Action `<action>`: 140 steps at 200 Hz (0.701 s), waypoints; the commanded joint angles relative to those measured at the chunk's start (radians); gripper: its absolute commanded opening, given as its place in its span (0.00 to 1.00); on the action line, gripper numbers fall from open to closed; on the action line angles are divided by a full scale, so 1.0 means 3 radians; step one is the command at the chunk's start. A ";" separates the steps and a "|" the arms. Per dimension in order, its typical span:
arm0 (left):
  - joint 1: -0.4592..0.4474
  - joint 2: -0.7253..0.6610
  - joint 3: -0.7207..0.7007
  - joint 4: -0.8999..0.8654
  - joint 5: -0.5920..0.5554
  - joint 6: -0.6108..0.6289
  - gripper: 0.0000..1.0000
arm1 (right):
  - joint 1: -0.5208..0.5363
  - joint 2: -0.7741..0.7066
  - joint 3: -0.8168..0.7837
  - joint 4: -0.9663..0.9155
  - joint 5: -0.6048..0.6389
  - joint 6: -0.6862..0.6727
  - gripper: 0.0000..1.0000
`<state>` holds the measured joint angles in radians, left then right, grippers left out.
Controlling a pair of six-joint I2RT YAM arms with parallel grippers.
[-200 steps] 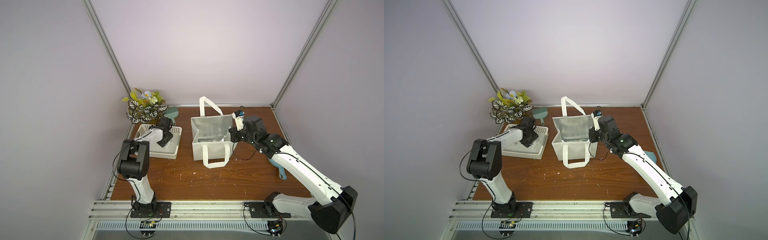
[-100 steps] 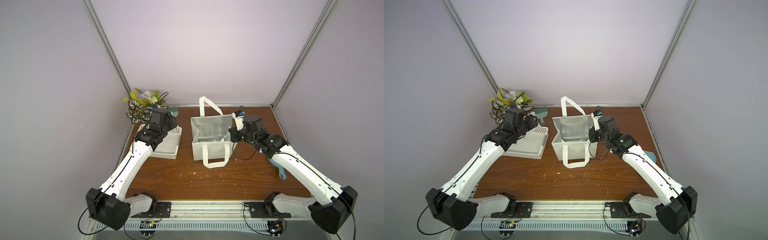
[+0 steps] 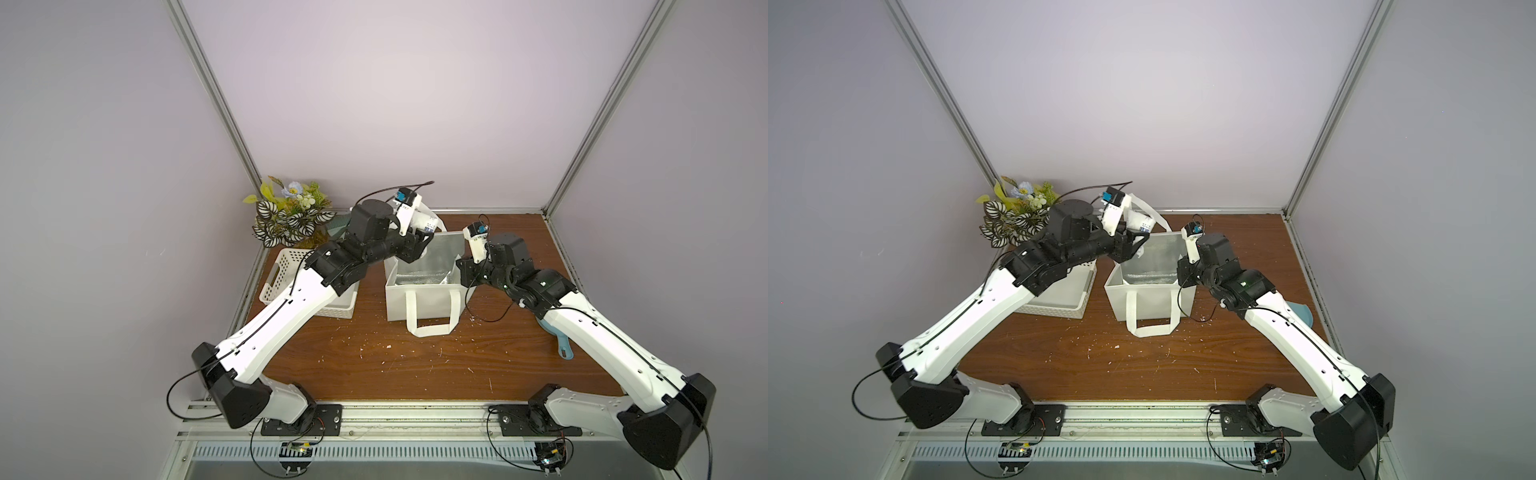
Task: Place the ice pack in the delivery bag
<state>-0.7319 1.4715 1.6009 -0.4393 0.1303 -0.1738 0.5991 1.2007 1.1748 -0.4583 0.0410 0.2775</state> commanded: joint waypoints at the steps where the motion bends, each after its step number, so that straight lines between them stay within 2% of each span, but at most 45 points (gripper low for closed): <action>1: -0.0143 0.0218 0.0108 -0.0254 0.0174 0.0432 0.30 | 0.0012 -0.0157 -0.0004 0.0044 -0.0078 0.0025 0.02; 34: -0.0182 0.0535 0.0076 -0.0443 -0.0020 0.0612 0.28 | 0.0009 -0.0167 0.0006 0.0008 -0.0116 0.0019 0.02; 77: -0.0179 0.0902 0.0062 -0.0553 -0.0013 0.0841 0.29 | 0.0012 -0.0180 0.0024 -0.0026 -0.0172 -0.0059 0.02; 91: -0.0179 0.0996 0.0043 -0.0558 -0.0014 0.0853 0.26 | 0.0012 -0.0173 0.0012 -0.0026 -0.0173 -0.0061 0.02; 103: -0.0180 0.1047 -0.0007 -0.0551 0.0042 0.0870 0.30 | 0.0012 -0.0167 0.0006 -0.0023 -0.0170 -0.0058 0.02; 140: -0.0180 0.1246 -0.0113 -0.0554 -0.0008 0.0901 0.33 | 0.0012 -0.0153 -0.0006 0.0000 -0.0188 -0.0056 0.02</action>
<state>-0.7799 1.8030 1.5841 -0.5930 0.1417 0.0669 0.5991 1.1778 1.1648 -0.4858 0.0120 0.2749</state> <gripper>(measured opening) 0.554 0.043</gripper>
